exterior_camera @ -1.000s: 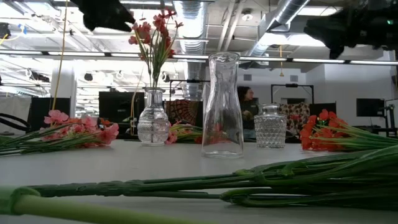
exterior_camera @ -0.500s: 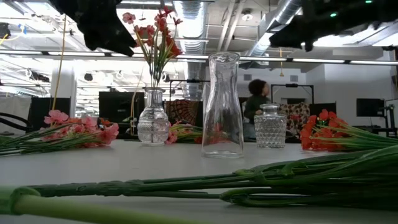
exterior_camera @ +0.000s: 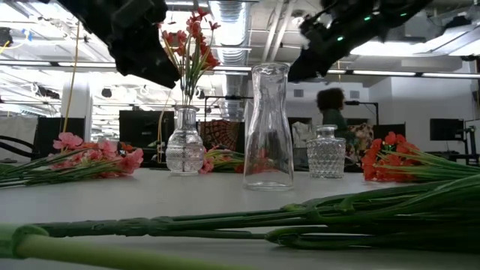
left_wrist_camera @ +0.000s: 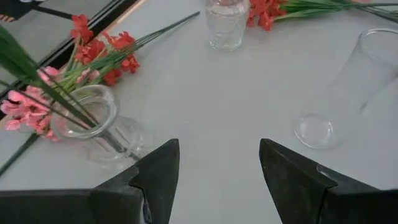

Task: Sort flowers into vase by color
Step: Put the top center pink flowers into the top right transparent vase

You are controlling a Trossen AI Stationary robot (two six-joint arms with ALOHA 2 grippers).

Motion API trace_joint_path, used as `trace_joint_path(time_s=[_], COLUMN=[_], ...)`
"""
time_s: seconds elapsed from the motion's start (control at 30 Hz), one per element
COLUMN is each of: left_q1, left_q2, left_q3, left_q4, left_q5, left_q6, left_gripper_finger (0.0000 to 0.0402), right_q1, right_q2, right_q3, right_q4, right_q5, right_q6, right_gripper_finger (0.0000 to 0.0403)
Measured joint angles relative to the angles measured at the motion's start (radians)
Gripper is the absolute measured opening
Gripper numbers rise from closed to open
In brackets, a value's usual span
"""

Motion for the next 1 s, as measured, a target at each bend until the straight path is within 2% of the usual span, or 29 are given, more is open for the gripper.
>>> trace_joint_path(time_s=[0.27,0.6,0.8,1.0], left_q1=[0.000,0.000,0.000,0.000], left_q2=[0.018,0.018,0.018,0.018], left_q3=[0.000,0.000,0.000,0.000], left_q4=[0.015,0.014,0.014,0.013], left_q5=[0.000,0.000,0.000,0.000], left_q6=[0.000,-0.019,-0.019,-0.019], left_gripper_finger=[0.0210,0.0210,0.0210,0.0210], right_q1=[-0.014,-0.014,-0.014,-0.014], right_q2=[0.261,0.571,0.699,0.772], right_q3=[0.196,0.496,0.631,0.726], right_q4=[-0.018,-0.236,-0.322,-0.406], right_q5=[-0.070,-0.079,-0.079,-0.055], right_q6=[-0.016,-0.067,-0.067,-0.096], right_gripper_finger=[0.0141,0.0141,0.0141,0.0141])
